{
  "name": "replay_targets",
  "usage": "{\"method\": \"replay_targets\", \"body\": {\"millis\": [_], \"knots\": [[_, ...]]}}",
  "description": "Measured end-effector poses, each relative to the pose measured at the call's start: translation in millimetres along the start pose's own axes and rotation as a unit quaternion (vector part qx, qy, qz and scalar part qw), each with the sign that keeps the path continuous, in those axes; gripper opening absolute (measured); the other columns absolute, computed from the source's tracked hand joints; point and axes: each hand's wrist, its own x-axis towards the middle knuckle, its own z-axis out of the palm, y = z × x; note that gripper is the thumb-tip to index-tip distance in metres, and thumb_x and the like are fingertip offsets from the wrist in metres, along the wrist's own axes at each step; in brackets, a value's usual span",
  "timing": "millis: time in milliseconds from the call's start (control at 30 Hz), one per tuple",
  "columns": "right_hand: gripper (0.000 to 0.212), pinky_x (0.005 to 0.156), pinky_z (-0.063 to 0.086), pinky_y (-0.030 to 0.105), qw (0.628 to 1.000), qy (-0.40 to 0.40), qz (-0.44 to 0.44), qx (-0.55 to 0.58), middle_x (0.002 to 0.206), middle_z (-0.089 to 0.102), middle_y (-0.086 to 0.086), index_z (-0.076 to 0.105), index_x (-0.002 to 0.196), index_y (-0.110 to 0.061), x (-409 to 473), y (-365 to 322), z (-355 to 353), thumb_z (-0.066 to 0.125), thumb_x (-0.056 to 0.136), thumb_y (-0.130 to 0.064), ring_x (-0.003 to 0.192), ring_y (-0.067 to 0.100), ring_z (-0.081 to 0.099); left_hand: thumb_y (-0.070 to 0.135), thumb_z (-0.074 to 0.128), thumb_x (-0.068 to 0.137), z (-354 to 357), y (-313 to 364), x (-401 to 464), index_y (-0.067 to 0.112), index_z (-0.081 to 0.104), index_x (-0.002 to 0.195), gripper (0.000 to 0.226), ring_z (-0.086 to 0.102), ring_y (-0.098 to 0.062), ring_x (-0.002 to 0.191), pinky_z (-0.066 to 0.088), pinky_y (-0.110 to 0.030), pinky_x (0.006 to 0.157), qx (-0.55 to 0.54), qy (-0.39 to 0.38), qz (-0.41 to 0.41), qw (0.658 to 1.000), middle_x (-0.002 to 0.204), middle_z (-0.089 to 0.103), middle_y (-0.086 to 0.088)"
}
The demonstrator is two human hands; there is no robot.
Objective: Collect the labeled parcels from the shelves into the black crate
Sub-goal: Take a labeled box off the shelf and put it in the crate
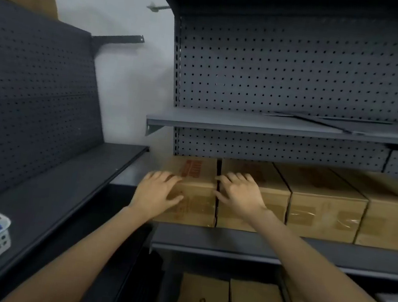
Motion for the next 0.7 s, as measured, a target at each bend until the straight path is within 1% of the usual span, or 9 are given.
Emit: {"method": "replay_targets", "body": {"millis": [33,67,167,233,333,433,500,600,700], "knots": [[0.038,0.066,0.049,0.033,1.000,0.009,0.004,0.010,0.087,0.068,0.001,0.070,0.100,-0.019,-1.5,1.9,1.6,0.072,0.076,-0.048,0.079,0.023,0.065,0.055,0.050,0.086,5.2,-0.8,4.1,0.023,0.050,0.128,0.053,0.052,-0.024,0.110,0.040,-0.038,0.093,-0.007,-0.021,-0.003,1.000,0.118,0.056,-0.003],[0.037,0.065,0.049,0.032,1.000,0.013,0.015,0.015,0.088,0.067,0.000,0.069,0.100,-0.020,-2.1,4.3,0.5,0.071,0.077,-0.049,0.080,0.022,0.065,0.057,0.045,0.086,8.8,0.3,8.3,0.025,0.048,0.129,0.054,0.051,-0.024,0.110,0.040,-0.039,0.093,-0.009,-0.018,-0.009,1.000,0.119,0.055,-0.002],[0.034,0.067,0.049,0.033,0.999,0.041,0.020,0.007,0.094,0.066,-0.002,0.067,0.102,-0.023,-15.6,14.3,2.3,0.067,0.080,-0.048,0.083,0.022,0.064,0.061,0.037,0.083,22.9,13.3,13.9,0.025,0.056,0.120,0.055,0.053,-0.024,0.100,0.045,-0.039,0.082,-0.011,0.033,-0.001,0.999,0.109,0.059,0.000],[0.032,0.067,0.048,0.033,0.998,0.056,0.022,0.002,0.096,0.066,-0.002,0.066,0.102,-0.022,-22.2,20.0,1.4,0.066,0.081,-0.047,0.084,0.022,0.063,0.058,0.039,0.084,26.6,21.1,15.1,0.024,0.059,0.117,0.052,0.054,-0.023,0.096,0.045,-0.039,0.078,-0.019,0.079,0.016,0.997,0.107,0.061,0.001],[0.031,0.070,0.048,0.034,0.998,0.056,0.026,-0.003,0.101,0.066,-0.003,0.066,0.104,-0.023,-26.2,21.3,-0.1,0.065,0.083,-0.046,0.089,0.022,0.062,0.056,0.047,0.084,25.5,22.7,16.9,0.024,0.058,0.119,0.048,0.054,-0.023,0.098,0.045,-0.039,0.080,-0.040,0.089,0.029,0.995,0.109,0.061,0.001],[0.033,0.074,0.048,0.034,0.998,0.050,0.037,0.002,0.105,0.065,-0.003,0.065,0.108,-0.022,-26.1,15.5,-0.2,0.061,0.085,-0.046,0.093,0.021,0.062,0.062,0.038,0.085,23.8,14.0,15.8,0.026,0.055,0.122,0.054,0.053,-0.020,0.102,0.042,-0.038,0.087,-0.035,0.084,0.033,0.995,0.114,0.060,0.003],[0.038,0.080,0.047,0.035,0.998,0.043,0.050,0.003,0.107,0.065,-0.002,0.064,0.112,-0.022,-26.4,9.2,0.1,0.053,0.088,-0.050,0.096,0.021,0.061,0.068,0.039,0.082,23.0,1.7,11.1,0.025,0.054,0.123,0.061,0.054,-0.021,0.105,0.040,-0.039,0.092,-0.024,0.091,-0.001,0.996,0.115,0.059,0.001],[0.051,0.086,0.045,0.038,0.997,0.042,0.068,-0.007,0.107,0.064,0.000,0.065,0.112,-0.018,-22.9,0.1,2.9,0.039,0.089,-0.056,0.099,0.022,0.060,0.076,0.038,0.078,24.9,-17.8,-0.5,0.024,0.054,0.122,0.070,0.055,-0.021,0.106,0.041,-0.040,0.095,-0.032,0.078,-0.054,0.995,0.116,0.059,0.000],[0.057,0.089,0.044,0.040,0.995,0.039,0.094,-0.016,0.104,0.065,0.002,0.068,0.106,-0.015,-15.0,-7.9,4.3,0.035,0.088,-0.059,0.098,0.023,0.060,0.074,0.035,0.079,26.5,-26.8,-3.3,0.021,0.060,0.115,0.069,0.058,-0.021,0.102,0.044,-0.039,0.093,-0.029,0.084,-0.036,0.995,0.111,0.063,0.000]]}}
